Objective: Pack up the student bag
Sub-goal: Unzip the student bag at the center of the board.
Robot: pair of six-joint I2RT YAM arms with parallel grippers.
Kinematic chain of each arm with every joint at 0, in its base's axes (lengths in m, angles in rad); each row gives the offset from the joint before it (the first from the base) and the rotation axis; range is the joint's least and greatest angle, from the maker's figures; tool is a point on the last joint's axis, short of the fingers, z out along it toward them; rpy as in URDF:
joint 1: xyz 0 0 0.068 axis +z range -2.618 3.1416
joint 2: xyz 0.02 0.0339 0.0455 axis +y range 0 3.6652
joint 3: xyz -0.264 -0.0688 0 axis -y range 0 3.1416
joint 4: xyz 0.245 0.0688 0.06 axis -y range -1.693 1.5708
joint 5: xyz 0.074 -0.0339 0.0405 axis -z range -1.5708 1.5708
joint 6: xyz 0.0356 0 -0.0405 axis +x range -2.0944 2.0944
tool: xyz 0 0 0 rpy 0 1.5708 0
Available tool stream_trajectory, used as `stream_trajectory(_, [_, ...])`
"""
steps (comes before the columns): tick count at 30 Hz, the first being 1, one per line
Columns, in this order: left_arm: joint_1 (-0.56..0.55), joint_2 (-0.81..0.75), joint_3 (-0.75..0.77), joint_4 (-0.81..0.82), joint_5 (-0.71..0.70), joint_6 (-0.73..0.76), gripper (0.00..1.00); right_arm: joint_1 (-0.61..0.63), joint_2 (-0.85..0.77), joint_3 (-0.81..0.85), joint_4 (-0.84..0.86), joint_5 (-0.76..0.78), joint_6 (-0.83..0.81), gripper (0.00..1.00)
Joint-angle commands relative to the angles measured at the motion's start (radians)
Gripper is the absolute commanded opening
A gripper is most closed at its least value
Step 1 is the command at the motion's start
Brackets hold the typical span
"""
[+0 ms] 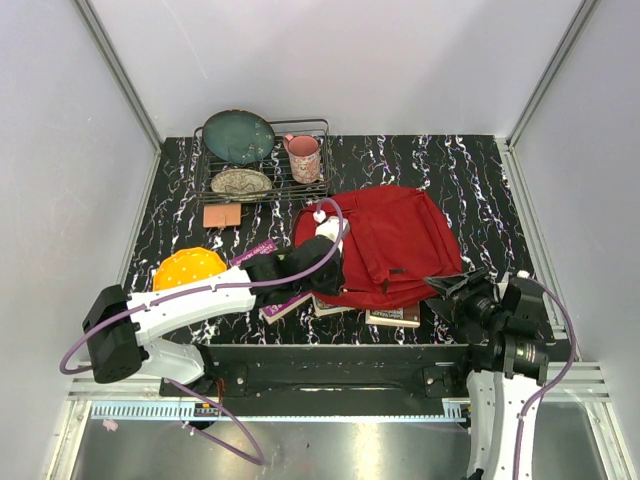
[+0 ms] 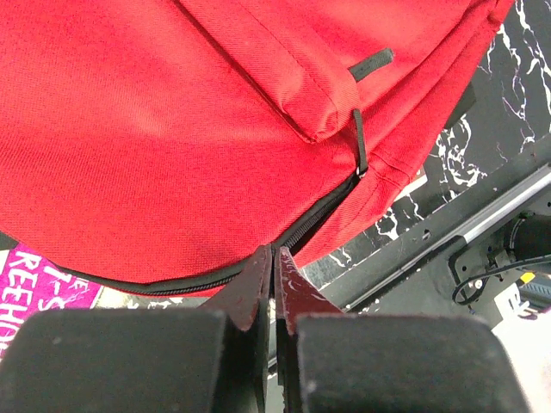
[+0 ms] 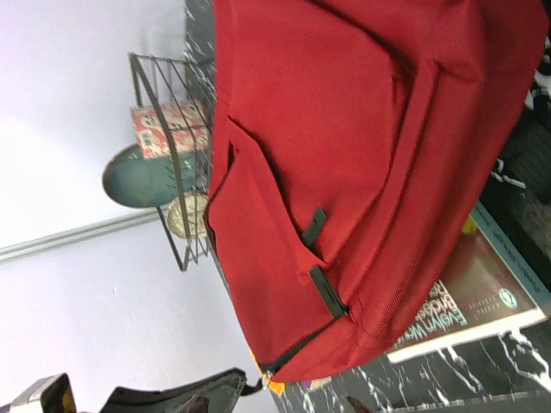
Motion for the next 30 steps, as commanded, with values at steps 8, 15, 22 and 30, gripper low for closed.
stream_trajectory(8, [0.003,0.013,0.026,0.051,0.076,0.025,0.0,0.028,0.195,-0.033,0.136,-0.115,0.021,0.68])
stream_trajectory(15, [0.003,0.024,0.042,0.021,0.06,0.027,0.0,0.335,0.357,-0.036,0.301,0.152,0.103,0.68])
stream_trajectory(22, [0.003,0.027,0.065,-0.009,0.022,0.021,0.0,0.694,0.42,-0.077,0.496,0.462,0.369,0.69])
stream_trajectory(30, [0.003,0.007,0.075,-0.023,0.033,0.03,0.0,0.943,0.776,-0.058,0.861,0.556,0.533,0.71])
